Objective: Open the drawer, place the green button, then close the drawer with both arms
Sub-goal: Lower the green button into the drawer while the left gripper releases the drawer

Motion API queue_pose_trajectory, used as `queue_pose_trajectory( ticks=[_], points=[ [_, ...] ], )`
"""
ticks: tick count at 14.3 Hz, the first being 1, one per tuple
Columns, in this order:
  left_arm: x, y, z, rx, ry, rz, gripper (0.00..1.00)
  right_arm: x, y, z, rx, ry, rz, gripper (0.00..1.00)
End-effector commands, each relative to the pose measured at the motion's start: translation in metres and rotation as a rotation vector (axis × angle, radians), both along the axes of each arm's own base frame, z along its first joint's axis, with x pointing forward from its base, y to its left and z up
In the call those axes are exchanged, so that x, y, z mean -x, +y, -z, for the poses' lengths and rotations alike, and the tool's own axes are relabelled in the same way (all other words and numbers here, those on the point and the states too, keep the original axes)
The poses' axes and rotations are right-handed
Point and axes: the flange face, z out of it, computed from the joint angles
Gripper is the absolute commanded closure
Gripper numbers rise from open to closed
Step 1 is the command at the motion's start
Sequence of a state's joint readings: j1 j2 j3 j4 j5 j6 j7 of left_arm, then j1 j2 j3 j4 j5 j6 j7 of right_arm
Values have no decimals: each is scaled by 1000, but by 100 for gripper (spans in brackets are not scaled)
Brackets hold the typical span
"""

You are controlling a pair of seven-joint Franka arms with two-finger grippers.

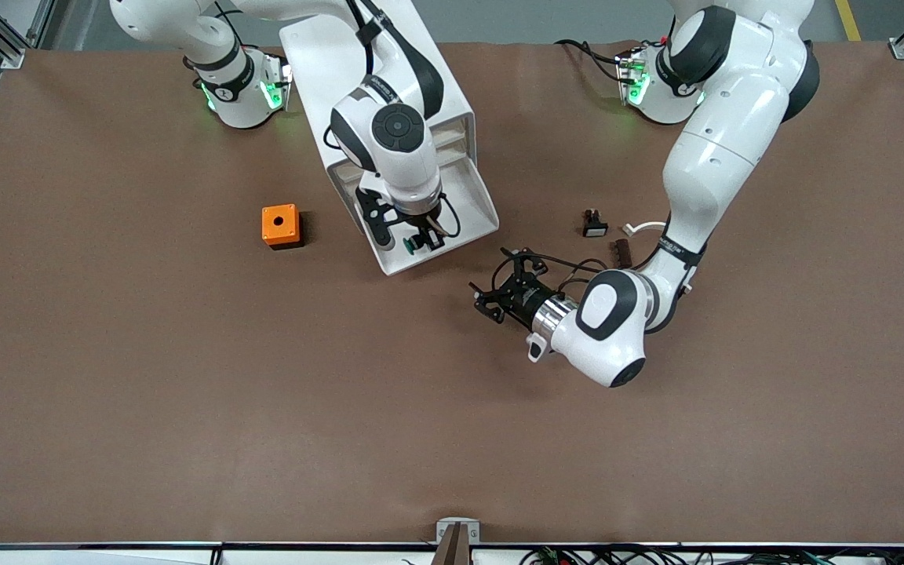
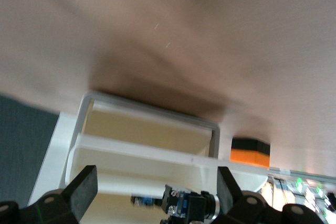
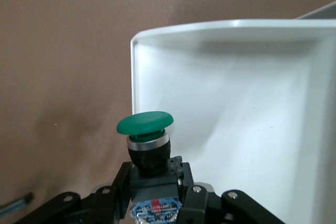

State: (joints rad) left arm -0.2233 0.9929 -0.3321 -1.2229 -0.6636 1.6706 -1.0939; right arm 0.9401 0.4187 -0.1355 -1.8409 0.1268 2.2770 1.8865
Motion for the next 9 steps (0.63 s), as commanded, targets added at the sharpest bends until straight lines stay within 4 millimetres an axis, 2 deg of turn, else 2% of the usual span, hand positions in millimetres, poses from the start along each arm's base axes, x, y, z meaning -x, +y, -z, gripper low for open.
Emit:
queue_pose_trajectory(
  ticks=[1,4,5,6,7,9],
  points=[
    [-10,-2,-29,-45,-204,60,0,6,3,10,10,-16,13,100],
    [-10,-16,-40,-124,-364,138,0,6,3,16,15,-14,13,100],
    [-13,-15,-43,-143,-401,148,0,5,3,15,16,-13,14,91],
    [-17,-15,-48,-158,-440,150,0,3,2,13,16,-12,17,74],
    [-18,-18,-53,-176,-481,162,0,2,1,12,17,-11,20,51],
    [-21,-19,-65,-225,-571,208,0,-2,-1,7,15,-14,22,23]
  ],
)
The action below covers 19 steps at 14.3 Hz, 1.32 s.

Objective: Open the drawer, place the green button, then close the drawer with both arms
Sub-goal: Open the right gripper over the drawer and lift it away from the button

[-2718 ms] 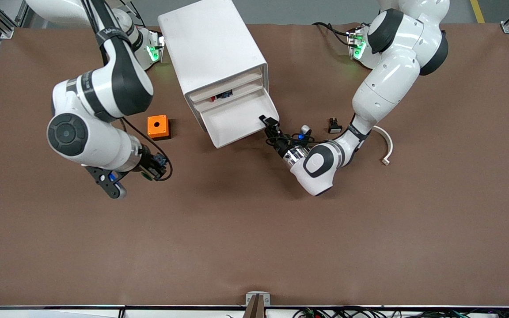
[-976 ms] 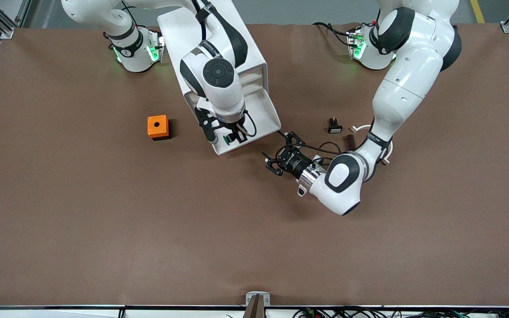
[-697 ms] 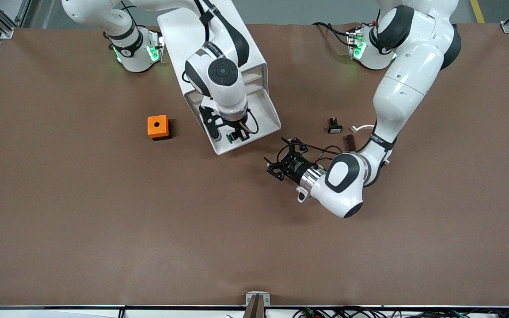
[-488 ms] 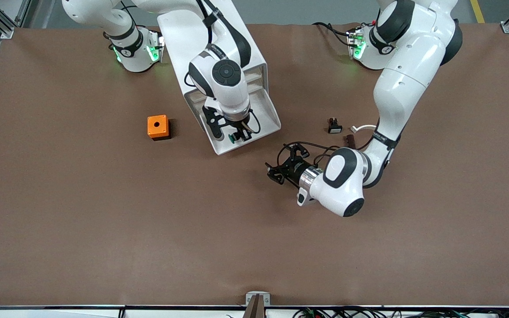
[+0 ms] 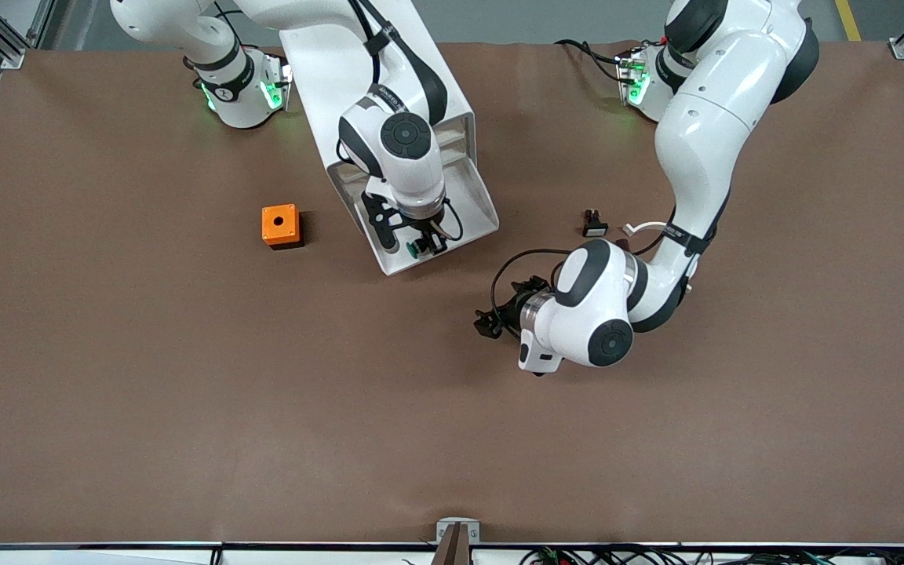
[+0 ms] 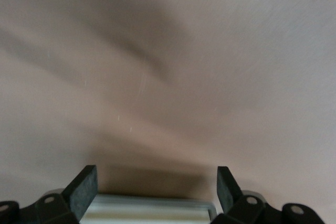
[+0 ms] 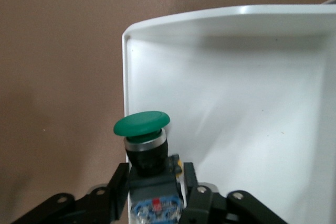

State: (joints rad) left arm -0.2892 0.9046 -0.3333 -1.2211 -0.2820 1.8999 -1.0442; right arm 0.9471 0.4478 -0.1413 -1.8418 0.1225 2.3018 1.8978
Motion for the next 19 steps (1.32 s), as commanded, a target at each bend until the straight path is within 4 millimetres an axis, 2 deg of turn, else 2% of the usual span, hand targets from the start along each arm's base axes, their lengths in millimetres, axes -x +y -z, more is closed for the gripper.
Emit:
queue_pose_trajectory(
  ticks=[1,3,4,8,10,12,13,14,16,19],
  points=[
    [1,-4,-21,-68,-122,76,0,-4,-3,-14,5,-7,10,15],
    [11,-21,-18,-137,-188,146,0,-12,-8,-25,17,2,-15,0],
    [12,-22,-16,-156,-200,162,0,-18,-12,-38,25,8,-48,0],
    [16,-29,-18,-178,-227,182,0,-58,-57,-90,36,26,-218,0],
    [26,-43,-18,-221,-252,201,0,-76,-91,-117,12,17,-365,0],
    [32,-49,-21,-250,-275,217,0,-105,-146,-148,-25,-5,-460,0],
    [35,-52,-25,-252,-282,225,0,-113,-167,-159,-33,-16,-533,0],
    [41,-59,-31,-250,-289,235,0,-117,-184,-166,-42,-11,-609,0],
    [47,-64,-34,-251,-291,239,0,-132,-229,-180,-61,-24,-659,0],
    [63,-78,-38,-267,-300,202,0,-145,-284,-197,-73,-20,-718,0]
  ],
)
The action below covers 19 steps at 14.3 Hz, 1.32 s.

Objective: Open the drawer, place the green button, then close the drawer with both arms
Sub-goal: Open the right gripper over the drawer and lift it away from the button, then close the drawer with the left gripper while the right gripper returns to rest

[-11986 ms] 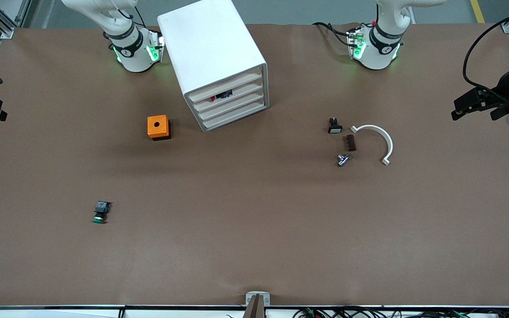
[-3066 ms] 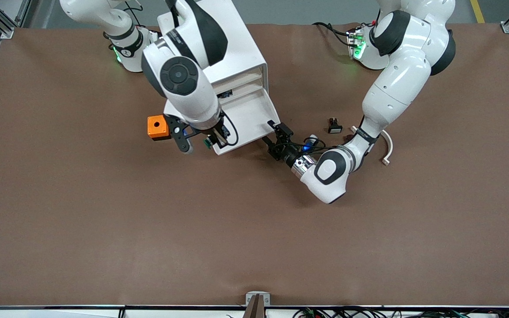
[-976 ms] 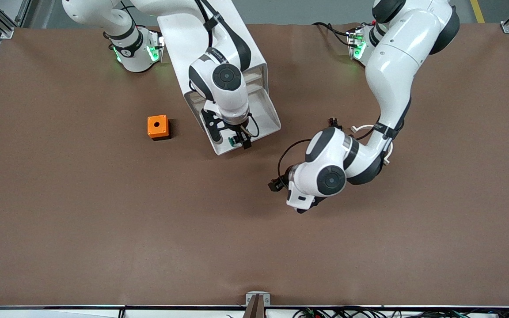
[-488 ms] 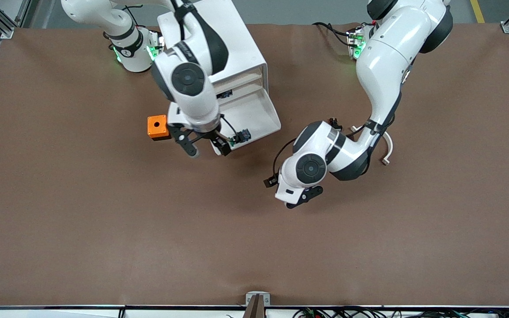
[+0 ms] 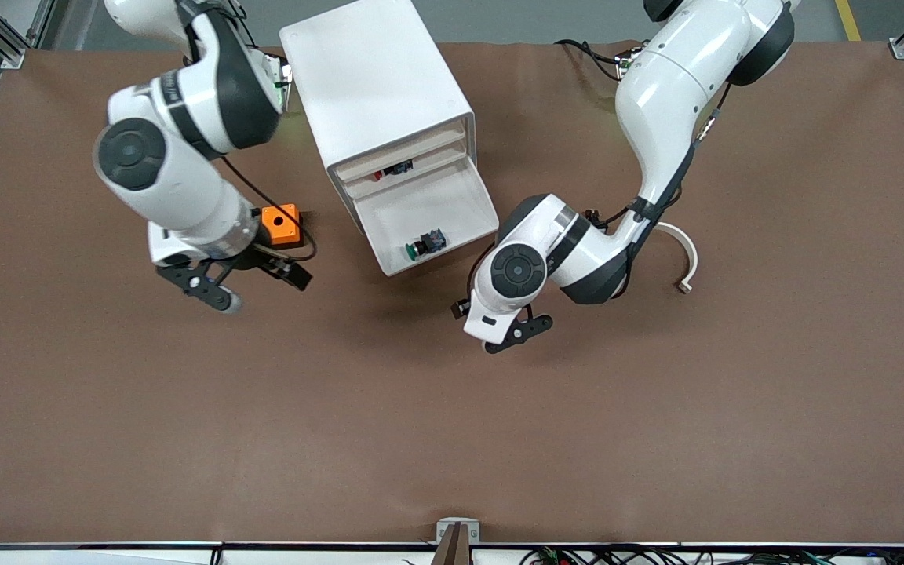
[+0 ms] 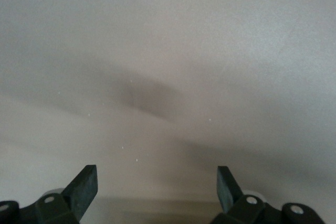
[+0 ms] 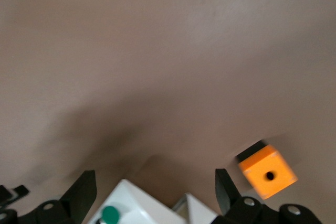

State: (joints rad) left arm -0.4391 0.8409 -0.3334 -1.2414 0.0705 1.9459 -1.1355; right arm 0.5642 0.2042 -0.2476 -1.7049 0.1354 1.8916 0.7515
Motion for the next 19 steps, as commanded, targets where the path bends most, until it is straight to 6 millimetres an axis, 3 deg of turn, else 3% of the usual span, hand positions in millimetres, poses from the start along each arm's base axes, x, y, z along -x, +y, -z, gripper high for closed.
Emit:
queue_pose_trajectory(
  ticks=[1,6,12,14,19],
  points=[
    [20,-8,-5,-34,-43,-25,0,-3,-38,-22,-29,-14,-39,0],
    [55,-24,4,-28,-95,-11,0,-10,-128,-48,-41,-56,-195,0],
    [88,-41,19,-76,-97,52,0,4,-207,-81,-22,-85,-372,0],
    [92,-44,20,-77,-94,38,0,15,-217,-99,24,-89,-412,0],
    [104,-55,22,-73,-63,-36,0,42,-213,-135,74,-79,-450,0]
  ],
)
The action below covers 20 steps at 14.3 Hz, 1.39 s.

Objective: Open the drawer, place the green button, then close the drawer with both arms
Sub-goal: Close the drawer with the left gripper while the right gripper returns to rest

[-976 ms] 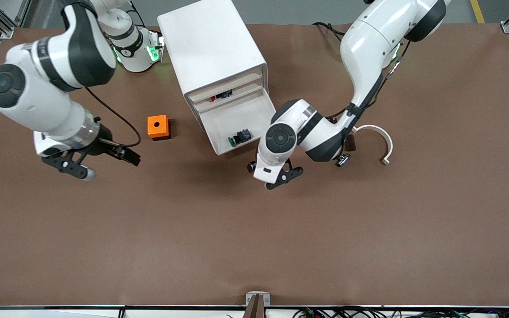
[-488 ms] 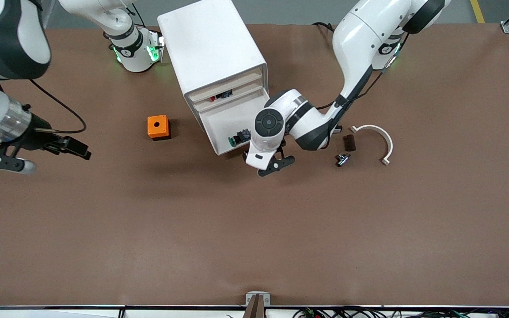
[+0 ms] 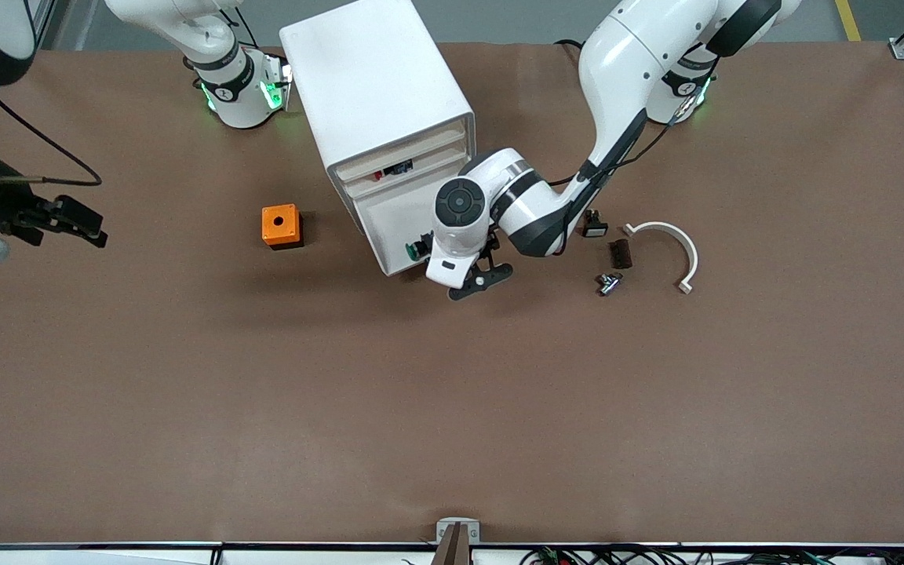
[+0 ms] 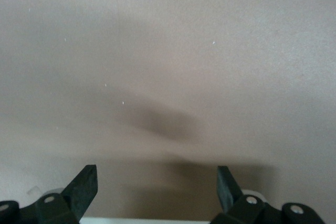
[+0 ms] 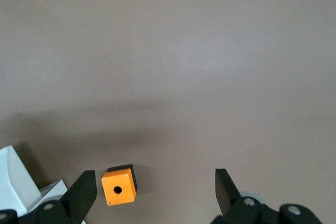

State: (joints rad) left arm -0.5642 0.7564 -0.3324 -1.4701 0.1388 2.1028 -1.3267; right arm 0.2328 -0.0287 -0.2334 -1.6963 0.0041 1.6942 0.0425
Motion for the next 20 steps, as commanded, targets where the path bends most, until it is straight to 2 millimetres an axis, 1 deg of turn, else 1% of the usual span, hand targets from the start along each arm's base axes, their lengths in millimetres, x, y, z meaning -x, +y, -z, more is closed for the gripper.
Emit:
queue_pose_trajectory(
  ticks=[1,2,4,5,6,7,9,11,14,15,16,18,20],
  points=[
    [10,-1,-6,5,9,-55,0,16,0,-17,14,-3,-15,0],
    [12,-2,-6,11,21,-60,0,16,-1,-18,14,-5,-16,0],
    [22,-10,-6,22,39,-59,0,15,-7,-29,14,-20,-9,0],
    [25,-13,-7,29,50,-64,0,16,-7,-32,14,-23,-9,0],
    [28,-15,-8,35,65,-71,0,16,-3,-33,14,-26,-17,0],
    [33,-19,-10,44,81,-70,0,16,-1,-34,14,-28,-18,0],
    [40,-21,-6,40,97,-73,0,12,1,-31,16,-34,-18,0],
    [55,-30,-2,43,131,-100,0,11,-5,-31,10,-34,-9,0],
    [63,-36,-2,66,182,-133,0,13,-6,-30,13,-25,-4,0],
    [69,-40,-3,75,202,-136,0,13,-10,-31,14,-25,2,0],
    [73,-41,-2,80,220,-142,0,14,-21,-32,13,-26,18,0],
    [78,-42,0,90,256,-162,0,15,-17,-32,17,-22,16,0],
    [88,-47,6,97,301,-173,0,17,-11,-33,22,-14,11,0]
  ],
)
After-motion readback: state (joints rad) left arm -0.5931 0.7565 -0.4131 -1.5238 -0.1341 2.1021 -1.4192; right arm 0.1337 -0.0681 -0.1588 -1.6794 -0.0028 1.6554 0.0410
